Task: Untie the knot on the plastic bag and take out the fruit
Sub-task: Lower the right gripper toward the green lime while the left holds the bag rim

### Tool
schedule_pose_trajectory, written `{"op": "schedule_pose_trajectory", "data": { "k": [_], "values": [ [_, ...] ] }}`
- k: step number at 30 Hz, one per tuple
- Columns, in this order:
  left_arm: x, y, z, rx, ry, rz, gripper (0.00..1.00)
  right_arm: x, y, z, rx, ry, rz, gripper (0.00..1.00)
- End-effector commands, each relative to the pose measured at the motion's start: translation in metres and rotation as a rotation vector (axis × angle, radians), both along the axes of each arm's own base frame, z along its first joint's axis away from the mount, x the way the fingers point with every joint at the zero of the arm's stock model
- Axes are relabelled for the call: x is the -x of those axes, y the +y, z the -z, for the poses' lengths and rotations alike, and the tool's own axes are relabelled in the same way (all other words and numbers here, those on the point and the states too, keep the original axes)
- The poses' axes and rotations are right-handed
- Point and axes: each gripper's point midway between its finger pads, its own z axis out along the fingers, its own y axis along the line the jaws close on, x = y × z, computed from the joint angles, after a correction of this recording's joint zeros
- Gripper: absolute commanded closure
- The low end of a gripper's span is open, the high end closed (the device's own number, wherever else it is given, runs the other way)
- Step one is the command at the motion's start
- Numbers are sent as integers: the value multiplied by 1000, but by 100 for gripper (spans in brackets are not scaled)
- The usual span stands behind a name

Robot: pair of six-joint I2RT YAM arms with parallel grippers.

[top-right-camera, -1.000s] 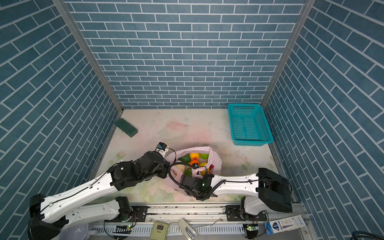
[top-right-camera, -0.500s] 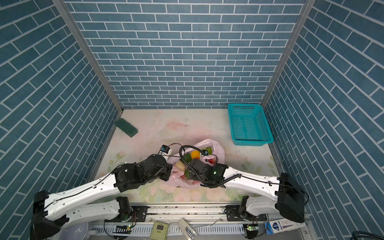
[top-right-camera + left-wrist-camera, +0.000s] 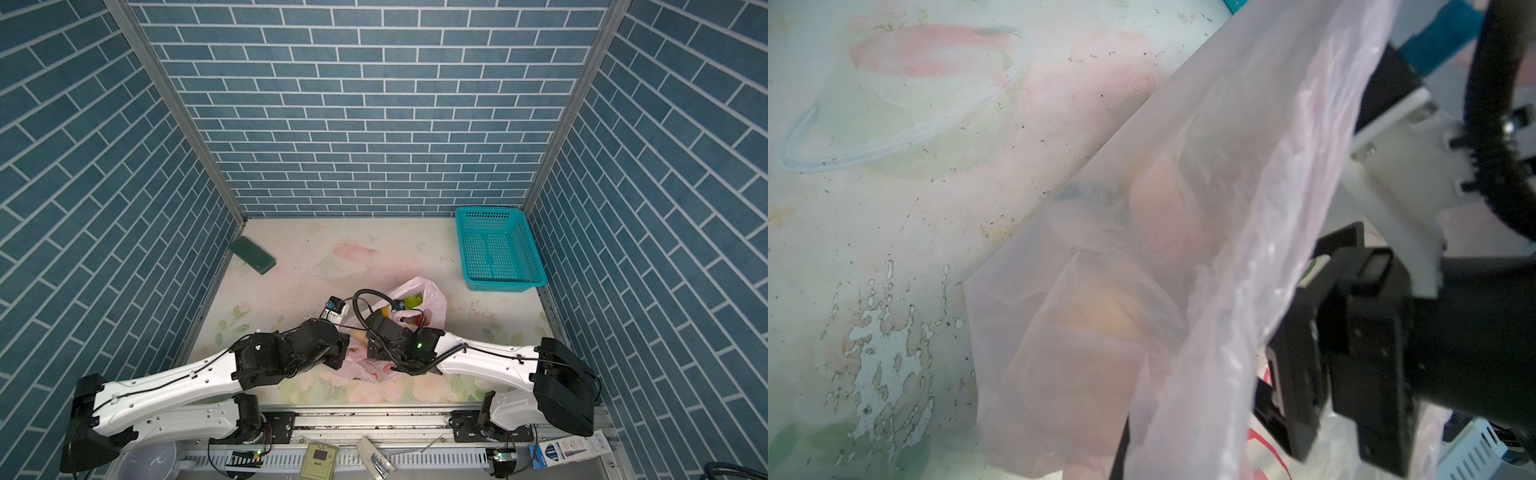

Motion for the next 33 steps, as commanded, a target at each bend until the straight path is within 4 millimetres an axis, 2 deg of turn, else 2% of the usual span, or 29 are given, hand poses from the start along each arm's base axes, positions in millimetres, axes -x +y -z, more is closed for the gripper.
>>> {"op": "schedule_pose_trajectory", "data": {
  "k": [1,4,7,10,12,20,26,28,30,33],
  "values": [
    [7,6,17,-43,30,11,100,27,-18,33,66,80,-36,15],
    [14,8,29,-81,50,31,100,40,-35,53,121,100,-29,15],
    [16,10,35,-99,52,34,100,42,-49,65,149,96,-4,15],
    [13,12,38,-118,41,22,100,39,-63,68,187,75,15,14],
    [10,10,33,-104,15,11,100,34,-66,61,188,46,21,12],
    [-4,-4,-6,50,-111,-4,100,10,-29,1,15,-65,4,11],
    [-10,4,-32,147,-189,-50,100,0,-11,-10,-64,-71,15,11],
    [-8,2,-31,148,-179,-32,100,-7,-4,-17,-88,-73,27,11],
    [-2,1,-14,114,-138,-3,100,-15,1,-22,-93,-56,47,11],
    [4,1,-6,113,-123,17,100,-24,10,-21,-78,-18,70,12]
  ]
}}
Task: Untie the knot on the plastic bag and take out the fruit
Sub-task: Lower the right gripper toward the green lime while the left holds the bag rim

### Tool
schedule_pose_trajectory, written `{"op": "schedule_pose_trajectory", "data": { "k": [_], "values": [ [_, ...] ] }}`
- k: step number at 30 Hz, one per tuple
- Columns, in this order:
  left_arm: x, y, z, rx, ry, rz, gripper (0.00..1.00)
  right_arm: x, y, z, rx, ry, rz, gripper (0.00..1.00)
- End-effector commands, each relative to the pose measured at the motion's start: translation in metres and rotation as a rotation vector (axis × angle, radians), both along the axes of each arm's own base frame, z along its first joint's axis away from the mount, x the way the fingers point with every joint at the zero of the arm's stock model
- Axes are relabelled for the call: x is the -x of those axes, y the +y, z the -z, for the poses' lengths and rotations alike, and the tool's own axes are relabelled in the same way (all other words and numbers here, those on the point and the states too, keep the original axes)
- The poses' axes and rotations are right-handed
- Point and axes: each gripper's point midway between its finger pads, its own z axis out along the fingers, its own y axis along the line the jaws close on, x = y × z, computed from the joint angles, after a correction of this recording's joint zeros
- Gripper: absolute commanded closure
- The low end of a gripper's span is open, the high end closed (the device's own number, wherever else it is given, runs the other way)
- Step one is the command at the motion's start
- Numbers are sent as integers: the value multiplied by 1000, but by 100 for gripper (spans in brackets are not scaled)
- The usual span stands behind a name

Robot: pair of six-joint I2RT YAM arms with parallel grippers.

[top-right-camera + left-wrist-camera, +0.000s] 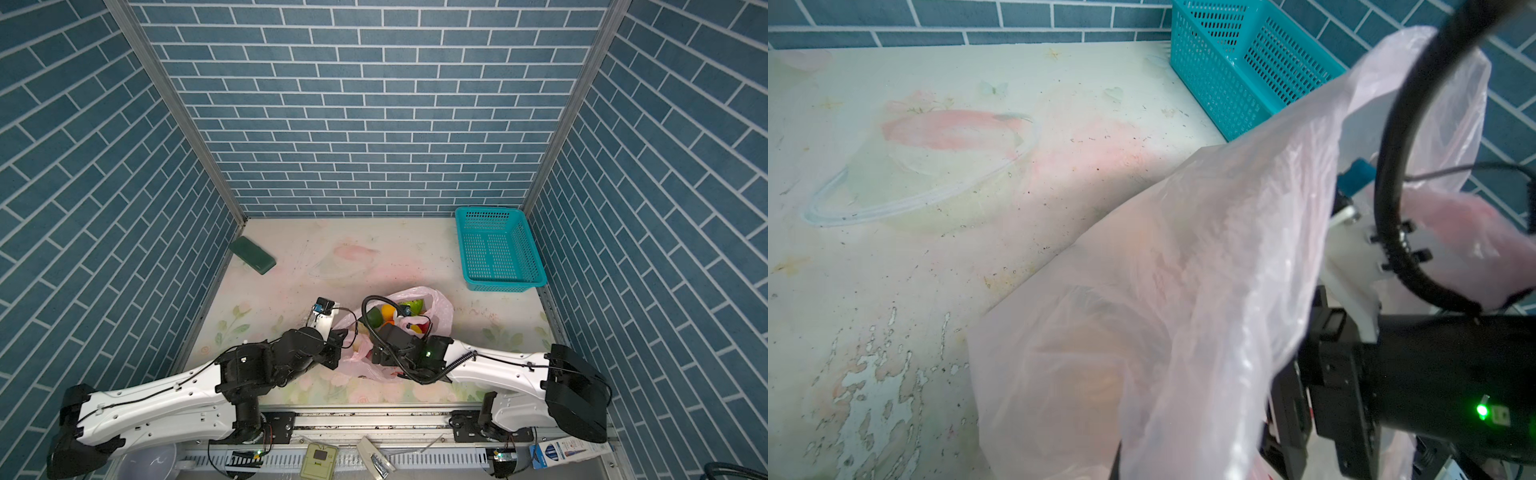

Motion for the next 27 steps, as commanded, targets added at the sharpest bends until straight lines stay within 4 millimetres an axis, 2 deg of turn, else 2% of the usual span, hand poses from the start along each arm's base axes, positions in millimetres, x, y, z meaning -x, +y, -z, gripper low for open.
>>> {"op": "schedule_pose_trajectory", "data": {
  "k": [1,6,11,19,24,27],
  "values": [
    [9,1,16,-31,19,34,100,-12,18,-11,-26,28,23,12],
    [11,6,26,-80,31,43,100,-13,22,9,17,112,70,12],
    [7,7,23,-58,13,21,100,-11,12,25,75,128,94,11],
    [-4,9,-3,1,-55,-43,100,-4,9,51,35,106,58,10],
    [-11,5,-29,52,-110,-57,100,3,8,45,-94,28,-27,8],
    [-10,-2,-41,102,-133,-31,100,6,9,40,-115,4,-103,7]
  ]
}}
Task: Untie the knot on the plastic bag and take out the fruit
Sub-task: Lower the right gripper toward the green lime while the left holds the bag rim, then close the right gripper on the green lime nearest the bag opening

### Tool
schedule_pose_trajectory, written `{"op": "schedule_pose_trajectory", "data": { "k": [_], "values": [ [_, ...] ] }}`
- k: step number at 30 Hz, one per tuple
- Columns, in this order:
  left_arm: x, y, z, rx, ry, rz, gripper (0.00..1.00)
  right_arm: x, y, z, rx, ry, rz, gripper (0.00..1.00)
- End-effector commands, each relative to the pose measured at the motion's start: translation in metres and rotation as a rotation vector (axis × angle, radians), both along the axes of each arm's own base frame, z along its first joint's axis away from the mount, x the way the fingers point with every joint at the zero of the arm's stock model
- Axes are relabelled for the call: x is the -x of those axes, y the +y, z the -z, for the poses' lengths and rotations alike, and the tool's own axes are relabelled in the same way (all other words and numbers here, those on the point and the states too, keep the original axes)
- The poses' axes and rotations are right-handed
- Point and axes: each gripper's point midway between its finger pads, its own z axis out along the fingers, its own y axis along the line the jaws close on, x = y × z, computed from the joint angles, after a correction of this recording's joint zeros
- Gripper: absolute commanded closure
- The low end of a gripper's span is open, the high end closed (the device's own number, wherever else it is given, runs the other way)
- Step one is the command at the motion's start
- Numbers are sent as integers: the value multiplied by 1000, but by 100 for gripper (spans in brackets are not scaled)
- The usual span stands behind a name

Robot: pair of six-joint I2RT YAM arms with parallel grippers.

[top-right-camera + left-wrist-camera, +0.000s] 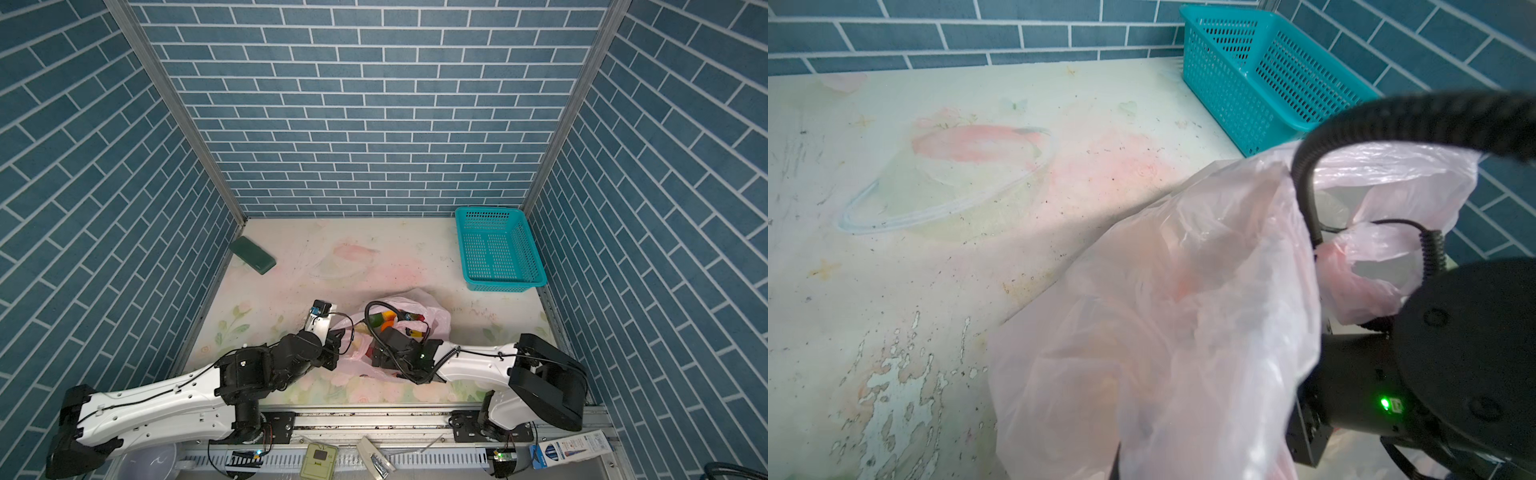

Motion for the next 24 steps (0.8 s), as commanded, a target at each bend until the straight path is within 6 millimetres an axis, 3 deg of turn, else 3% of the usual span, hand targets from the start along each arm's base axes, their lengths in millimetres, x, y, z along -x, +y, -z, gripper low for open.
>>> {"op": "schedule_pose_trajectory", "data": {
  "k": [1,6,10,15,24],
  "values": [
    [-3,-10,-32,91,-67,17,100,0,16,-16,-90,-57,-107,7],
    [0,-20,-30,83,-61,68,100,3,21,-18,-88,-39,-159,6],
    [6,-16,-20,58,-36,84,100,-3,18,-21,-14,-22,-128,6],
    [15,-3,2,-15,18,107,100,-10,11,-24,75,6,-66,6],
    [34,0,37,-85,139,170,100,-15,9,-15,130,60,18,6]
  ]
}}
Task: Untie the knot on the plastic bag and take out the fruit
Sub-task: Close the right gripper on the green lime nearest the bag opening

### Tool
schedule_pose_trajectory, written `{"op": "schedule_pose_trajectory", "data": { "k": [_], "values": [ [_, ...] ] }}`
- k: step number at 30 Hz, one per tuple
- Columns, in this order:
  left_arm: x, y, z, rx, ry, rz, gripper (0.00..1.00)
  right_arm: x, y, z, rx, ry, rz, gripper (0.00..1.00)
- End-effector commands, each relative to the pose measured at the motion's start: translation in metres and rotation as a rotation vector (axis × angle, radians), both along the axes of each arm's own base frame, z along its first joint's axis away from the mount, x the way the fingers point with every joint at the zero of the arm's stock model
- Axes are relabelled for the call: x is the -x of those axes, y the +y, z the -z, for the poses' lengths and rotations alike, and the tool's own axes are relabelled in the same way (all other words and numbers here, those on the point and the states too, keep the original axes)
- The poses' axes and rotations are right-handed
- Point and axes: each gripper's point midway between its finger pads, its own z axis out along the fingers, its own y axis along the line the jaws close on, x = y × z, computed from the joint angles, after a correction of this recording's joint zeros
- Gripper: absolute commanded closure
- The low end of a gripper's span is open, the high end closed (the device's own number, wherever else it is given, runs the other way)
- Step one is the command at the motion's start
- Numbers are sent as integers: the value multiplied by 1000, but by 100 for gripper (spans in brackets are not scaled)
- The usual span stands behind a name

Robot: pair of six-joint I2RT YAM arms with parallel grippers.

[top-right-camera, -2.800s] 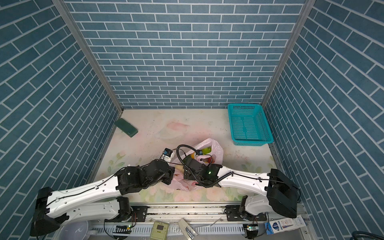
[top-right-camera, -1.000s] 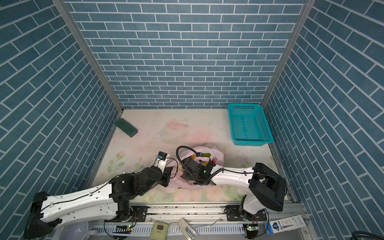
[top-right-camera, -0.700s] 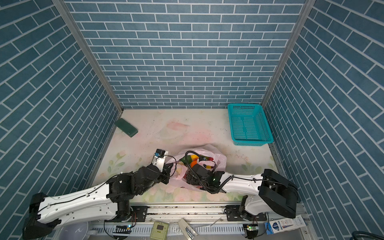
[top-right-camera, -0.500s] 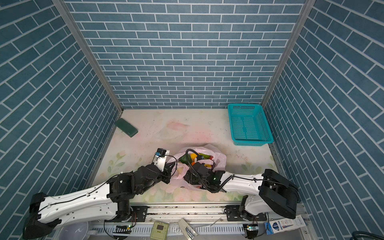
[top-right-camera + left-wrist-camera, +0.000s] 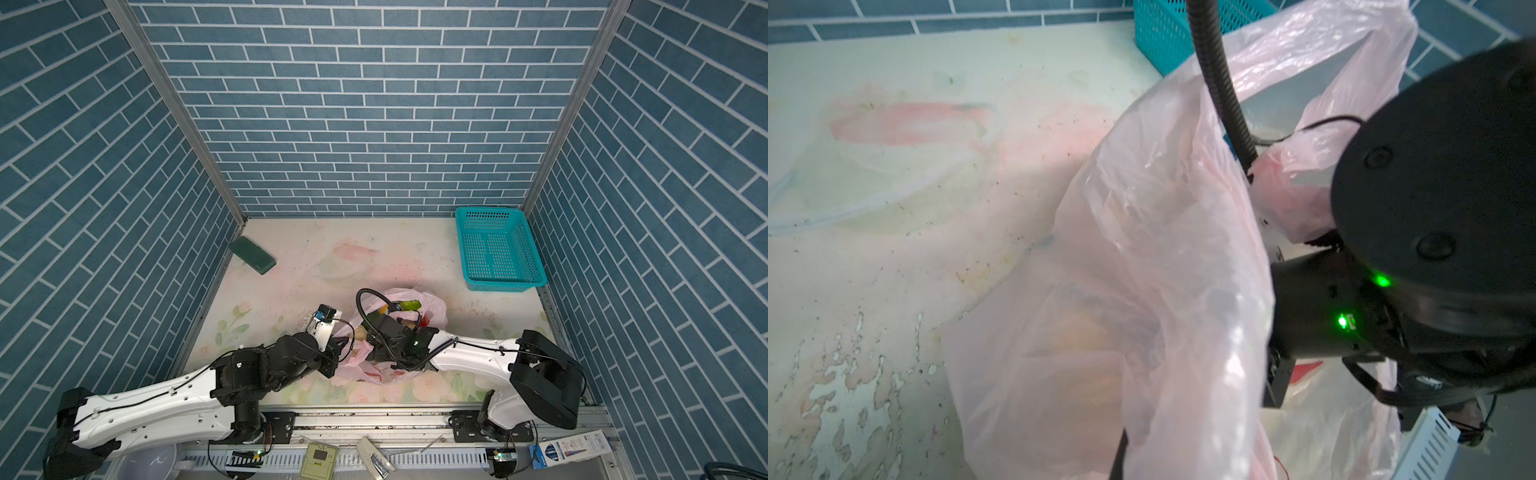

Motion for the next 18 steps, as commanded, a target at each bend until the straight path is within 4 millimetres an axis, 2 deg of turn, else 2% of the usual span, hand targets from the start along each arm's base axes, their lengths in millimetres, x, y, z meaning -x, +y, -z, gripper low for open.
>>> {"op": "schedule_pose_trajectory", "data": {
  "k": [1,8,11,14,18],
  "values": [
    [11,8,22,-66,60,29,100,-6,-7,4,51,22,82,6],
    [12,14,30,-89,65,27,100,-17,5,5,19,10,95,7],
    [11,11,29,-87,59,23,100,-16,9,12,43,37,79,8],
    [6,11,23,-71,36,4,100,-12,11,18,47,65,71,18],
    [2,11,16,-57,17,-17,100,-9,8,15,34,68,67,36]
  ]
}}
